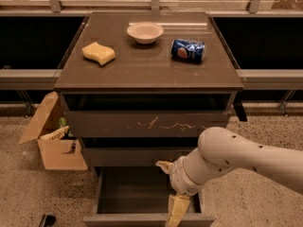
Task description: Close bottom drawer
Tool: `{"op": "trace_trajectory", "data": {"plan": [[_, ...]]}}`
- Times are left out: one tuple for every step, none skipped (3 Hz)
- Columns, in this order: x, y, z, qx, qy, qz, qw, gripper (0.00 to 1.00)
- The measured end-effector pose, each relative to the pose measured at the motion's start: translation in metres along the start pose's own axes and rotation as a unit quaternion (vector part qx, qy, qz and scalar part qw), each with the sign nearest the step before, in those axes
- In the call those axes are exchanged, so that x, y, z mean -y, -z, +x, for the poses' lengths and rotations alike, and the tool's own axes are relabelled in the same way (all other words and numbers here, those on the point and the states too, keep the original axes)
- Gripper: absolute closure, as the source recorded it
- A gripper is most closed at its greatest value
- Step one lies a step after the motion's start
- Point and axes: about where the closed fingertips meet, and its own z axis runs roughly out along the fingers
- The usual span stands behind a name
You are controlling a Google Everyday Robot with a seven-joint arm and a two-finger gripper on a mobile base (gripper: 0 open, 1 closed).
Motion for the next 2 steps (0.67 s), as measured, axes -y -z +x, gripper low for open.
{"op": "trace_trajectory", "data": {"plan": [[0.000,-0.003,0.001,0.001,0.001,-0.002,1.0000,0.00],[-0.004,-0.043,0.019,0.015,0.017,-0.026,0.9994,0.00]]}}
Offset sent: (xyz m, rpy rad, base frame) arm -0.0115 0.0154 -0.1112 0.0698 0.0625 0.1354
